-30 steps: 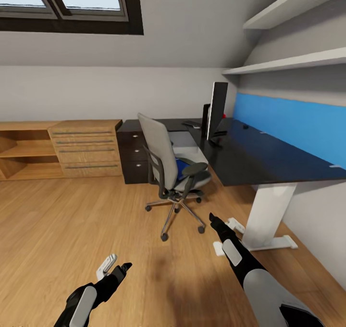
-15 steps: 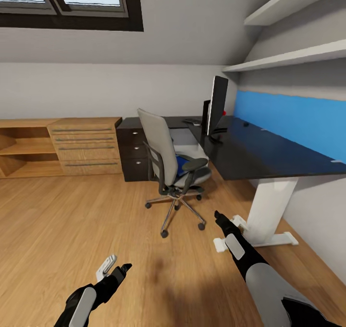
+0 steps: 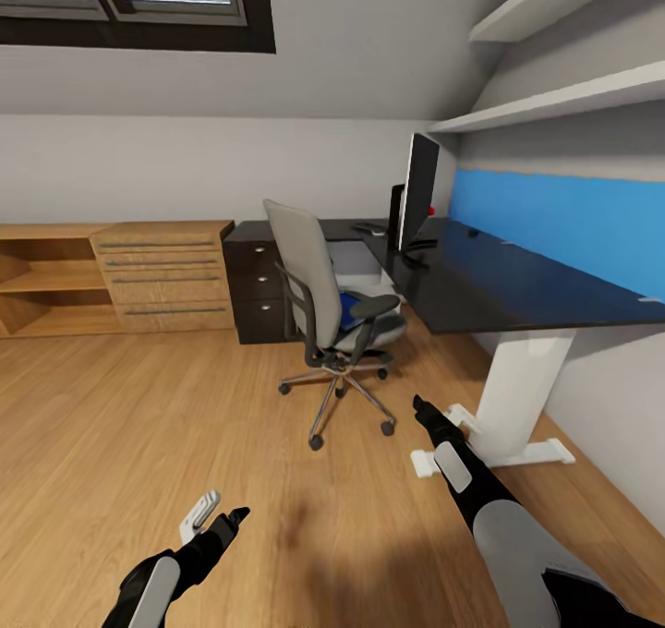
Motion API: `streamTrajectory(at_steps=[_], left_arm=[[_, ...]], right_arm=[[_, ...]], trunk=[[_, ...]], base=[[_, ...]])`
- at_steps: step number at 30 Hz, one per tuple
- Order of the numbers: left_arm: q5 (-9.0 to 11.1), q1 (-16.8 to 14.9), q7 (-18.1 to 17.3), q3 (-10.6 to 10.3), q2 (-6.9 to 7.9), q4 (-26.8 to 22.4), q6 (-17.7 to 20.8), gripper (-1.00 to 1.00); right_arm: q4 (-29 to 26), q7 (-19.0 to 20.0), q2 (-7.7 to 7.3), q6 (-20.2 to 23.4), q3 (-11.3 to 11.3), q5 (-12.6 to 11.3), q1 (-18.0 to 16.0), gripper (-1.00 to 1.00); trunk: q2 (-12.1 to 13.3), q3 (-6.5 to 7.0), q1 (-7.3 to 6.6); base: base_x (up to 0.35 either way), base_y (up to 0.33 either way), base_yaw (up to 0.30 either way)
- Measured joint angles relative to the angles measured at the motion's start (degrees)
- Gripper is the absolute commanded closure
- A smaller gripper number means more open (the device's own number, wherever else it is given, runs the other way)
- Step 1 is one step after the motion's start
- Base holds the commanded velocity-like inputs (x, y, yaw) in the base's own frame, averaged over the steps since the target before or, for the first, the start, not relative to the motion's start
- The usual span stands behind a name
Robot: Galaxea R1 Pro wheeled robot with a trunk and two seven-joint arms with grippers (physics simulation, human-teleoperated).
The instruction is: In the bedroom, organize the workspace by keeping the computer under the desk, ensuring the monitor is on the desk, placing the keyboard on the desk next to the monitor, placing the mouse on the desk next to the keyboard, moving the folder from the swivel chair onto the desk next to the mouse, stacking the notebook on top of the folder with the pen on top of the notebook, and positioning the swivel chair next to the desk.
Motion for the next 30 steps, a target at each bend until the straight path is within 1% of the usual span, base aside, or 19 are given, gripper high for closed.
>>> streamTrajectory(at_steps=[11, 20, 30], left_arm=[[0.0, 0.1, 0.1, 0.0, -0.04, -0.1, 0.1, -1.0], [0.0, 0.1, 0.1, 0.0, -0.08, -0.1, 0.1, -1.0], [0.0, 0.1, 0.1, 0.0, -0.02, 0.0, 0.2, -1.0]], right_arm=[[-0.3, 0.6, 0.0, -0.2, 0.0, 0.2, 0.0, -1.0], [-2.0, 0.6, 0.01, 0.0, 0.1, 0.2, 0.1, -1.0], [-3.2, 0.6, 0.03, 0.0, 0.2, 0.2, 0.2, -1.0]], trunk=[[-4.4, -1.98, 2.42], [-8.0, -3.59, 4.39], [-8.2, -5.81, 4.66]], base=[[0.0, 0.0, 0.0], [0.0, 0.0, 0.0], [0.0, 0.0, 0.0]])
